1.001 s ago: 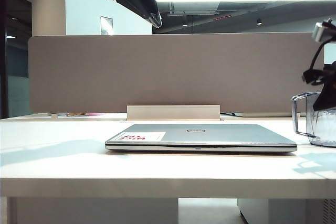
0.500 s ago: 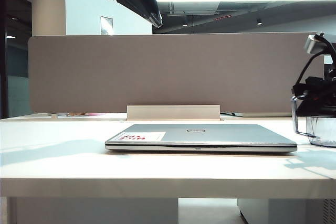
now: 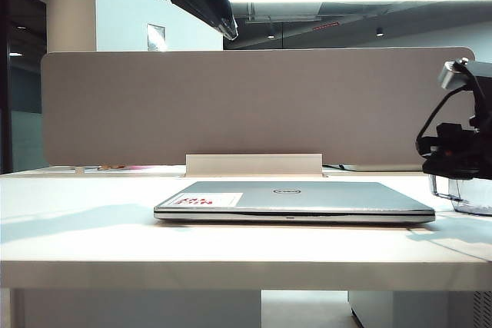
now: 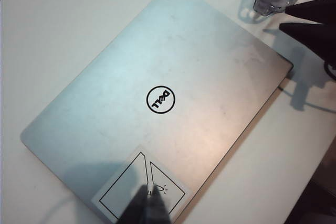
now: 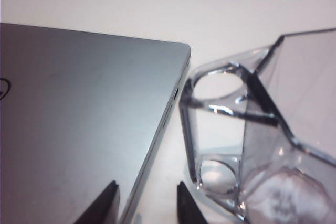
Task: Pick up the water cup and place it on the right side of the laptop.
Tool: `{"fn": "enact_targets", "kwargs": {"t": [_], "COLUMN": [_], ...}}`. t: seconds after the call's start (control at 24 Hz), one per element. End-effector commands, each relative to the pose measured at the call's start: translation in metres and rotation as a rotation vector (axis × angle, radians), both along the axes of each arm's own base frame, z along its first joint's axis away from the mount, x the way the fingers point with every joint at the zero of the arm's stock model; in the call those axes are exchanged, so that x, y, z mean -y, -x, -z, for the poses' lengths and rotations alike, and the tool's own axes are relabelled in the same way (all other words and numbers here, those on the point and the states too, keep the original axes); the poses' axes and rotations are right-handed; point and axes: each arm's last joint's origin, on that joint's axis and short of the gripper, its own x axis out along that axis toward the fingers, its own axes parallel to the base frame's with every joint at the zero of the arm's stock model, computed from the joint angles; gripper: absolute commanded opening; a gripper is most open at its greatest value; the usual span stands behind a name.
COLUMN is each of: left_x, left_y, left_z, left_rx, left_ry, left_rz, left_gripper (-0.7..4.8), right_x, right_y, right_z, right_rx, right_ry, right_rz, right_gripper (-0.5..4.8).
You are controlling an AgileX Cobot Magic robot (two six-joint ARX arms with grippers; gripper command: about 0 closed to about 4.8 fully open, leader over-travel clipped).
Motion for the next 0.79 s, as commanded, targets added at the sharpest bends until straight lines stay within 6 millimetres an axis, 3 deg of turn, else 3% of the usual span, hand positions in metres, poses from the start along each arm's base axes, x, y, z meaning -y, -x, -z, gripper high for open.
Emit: {"fn": "enact_targets", "kwargs": {"t": [0.04,0.79], "left_x": [-0.001,-0.001], "left_y": [0.001,0.001], "left_z": [-0.005,-0.004], "left_rx": [0.016,0.016], "left_ry": [0.013,0.006], "left_rz": [0.003,-0.002], "left_gripper": [-0.03,-0.03], "right_x": [-0.001,0.0], "right_y": [-0.009,-0.034], "right_z": [-0.003,-0.004], "right_rx": [0.031,0.053], "right_ry": [0.0,0.056], "right_rz": [0.001,0.075], "right_gripper": [1.58,1.58]}}
